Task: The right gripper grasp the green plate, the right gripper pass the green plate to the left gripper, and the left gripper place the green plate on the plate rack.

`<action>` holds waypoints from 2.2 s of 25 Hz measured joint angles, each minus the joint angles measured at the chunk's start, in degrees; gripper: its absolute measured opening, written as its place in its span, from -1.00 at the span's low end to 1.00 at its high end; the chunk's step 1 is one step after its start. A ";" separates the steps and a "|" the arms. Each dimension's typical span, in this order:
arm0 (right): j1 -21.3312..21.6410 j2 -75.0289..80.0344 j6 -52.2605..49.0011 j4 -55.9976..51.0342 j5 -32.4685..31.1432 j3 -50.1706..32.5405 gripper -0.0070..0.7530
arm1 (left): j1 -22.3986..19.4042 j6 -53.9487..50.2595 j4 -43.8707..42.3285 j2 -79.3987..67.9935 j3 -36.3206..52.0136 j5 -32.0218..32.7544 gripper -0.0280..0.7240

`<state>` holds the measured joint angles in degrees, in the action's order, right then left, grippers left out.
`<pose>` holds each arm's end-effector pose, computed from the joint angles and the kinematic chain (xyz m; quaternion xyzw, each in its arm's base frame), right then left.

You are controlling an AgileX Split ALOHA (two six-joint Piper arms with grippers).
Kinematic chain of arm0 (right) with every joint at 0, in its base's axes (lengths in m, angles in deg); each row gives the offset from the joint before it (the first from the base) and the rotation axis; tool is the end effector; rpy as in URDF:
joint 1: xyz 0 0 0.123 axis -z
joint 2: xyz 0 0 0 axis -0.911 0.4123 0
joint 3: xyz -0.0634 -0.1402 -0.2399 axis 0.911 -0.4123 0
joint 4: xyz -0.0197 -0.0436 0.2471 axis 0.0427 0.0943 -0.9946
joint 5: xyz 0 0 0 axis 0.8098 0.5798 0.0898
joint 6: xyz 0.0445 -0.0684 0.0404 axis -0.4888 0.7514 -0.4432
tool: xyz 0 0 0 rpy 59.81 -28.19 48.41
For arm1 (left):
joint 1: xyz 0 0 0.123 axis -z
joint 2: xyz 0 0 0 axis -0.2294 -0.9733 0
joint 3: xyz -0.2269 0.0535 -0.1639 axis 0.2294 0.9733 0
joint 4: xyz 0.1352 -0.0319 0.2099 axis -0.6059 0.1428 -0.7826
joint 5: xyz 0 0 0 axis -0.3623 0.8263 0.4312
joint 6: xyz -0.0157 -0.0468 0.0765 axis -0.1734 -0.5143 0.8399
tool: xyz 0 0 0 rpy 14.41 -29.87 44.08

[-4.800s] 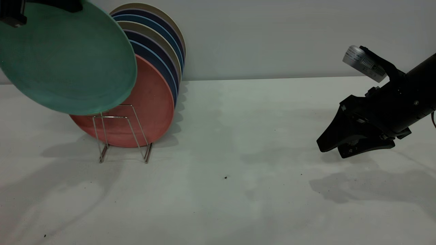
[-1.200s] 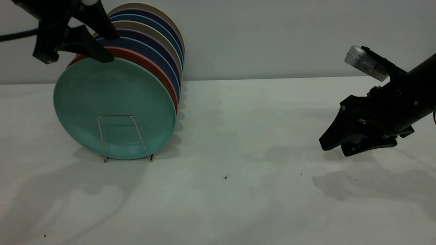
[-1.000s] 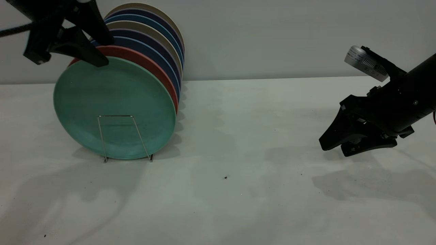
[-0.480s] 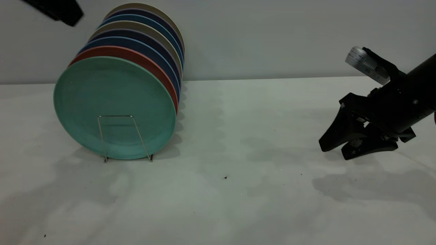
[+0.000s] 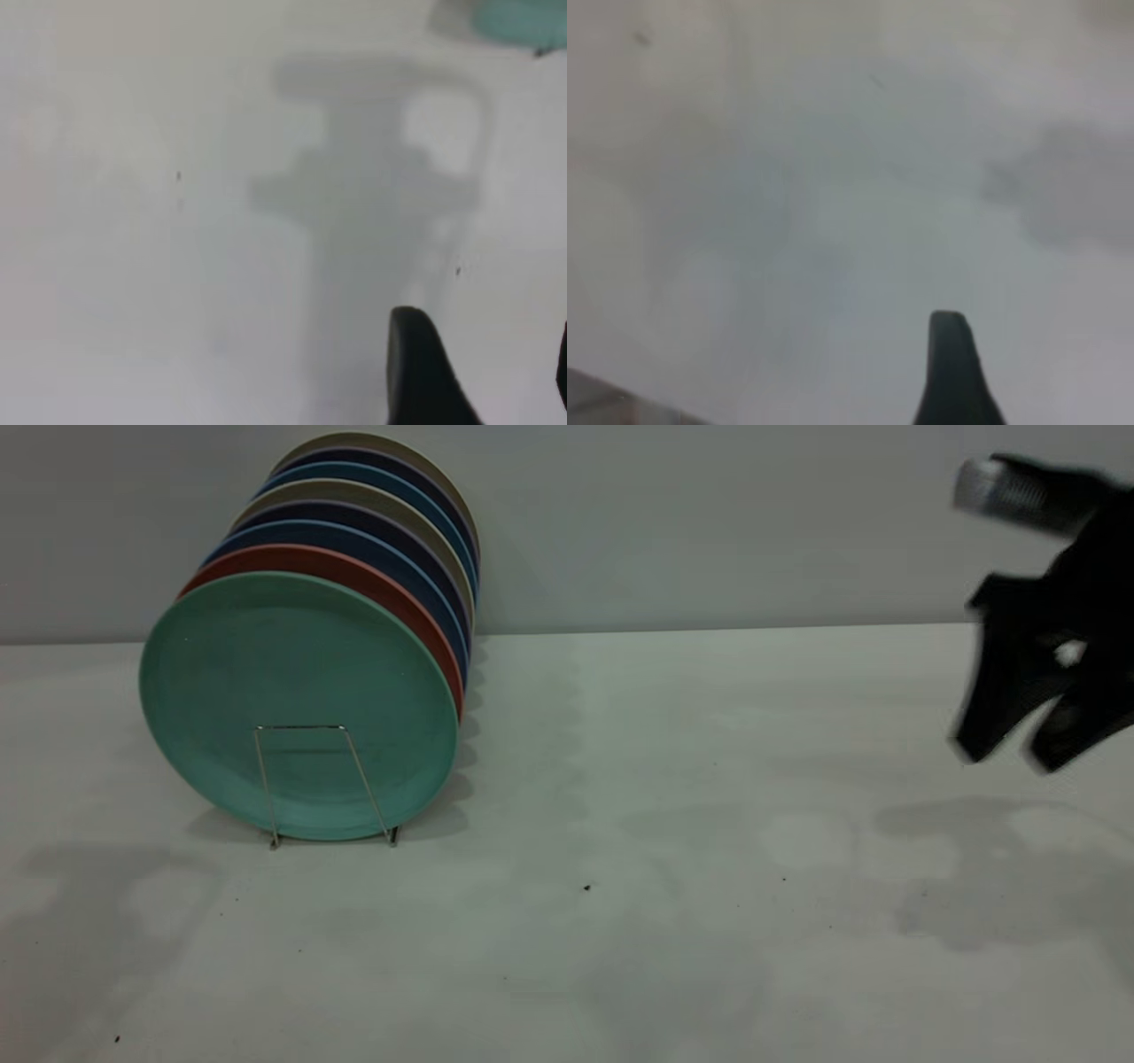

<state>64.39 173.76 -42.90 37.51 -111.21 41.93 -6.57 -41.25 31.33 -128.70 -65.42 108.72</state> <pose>0.3509 0.0347 0.1625 -0.0724 0.9848 0.1476 0.0562 0.3002 -0.0185 0.2943 -0.0048 0.9786 0.0704 0.1932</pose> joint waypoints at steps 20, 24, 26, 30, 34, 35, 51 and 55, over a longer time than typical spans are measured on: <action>0.00 -33.73 -10.83 12.46 -19.11 -7.80 0.32 | 0.00 6.07 2.67 44.46 24.14 3.31 0.26; 0.00 -42.67 -8.11 12.41 -19.41 -12.48 0.32 | 0.00 6.20 5.39 51.25 27.98 7.59 0.27; 0.00 -47.30 -6.84 12.36 -19.69 -14.46 0.32 | 0.00 6.20 7.73 54.06 29.63 9.03 0.27; 0.00 -56.15 -3.85 10.81 -19.86 -18.32 0.32 | 0.00 5.92 11.27 59.54 31.60 9.03 0.27; 0.00 -64.16 0.46 7.84 -19.75 -22.58 0.32 | 0.00 5.23 11.83 64.94 32.81 9.03 0.27; 0.00 -66.33 1.62 7.00 -19.45 -23.87 0.32 | 0.00 5.17 11.87 66.36 32.81 9.03 0.27; 0.00 -92.35 3.00 9.23 -16.46 -39.40 0.32 | 0.00 5.11 8.20 81.24 39.69 9.03 0.27; 0.00 -94.84 1.98 9.60 -16.04 -40.18 0.32 | 0.00 5.24 8.16 81.98 41.03 7.95 0.27</action>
<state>64.39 78.92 -40.92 47.11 -127.25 1.75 -6.57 -36.01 39.49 -46.73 -24.39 116.67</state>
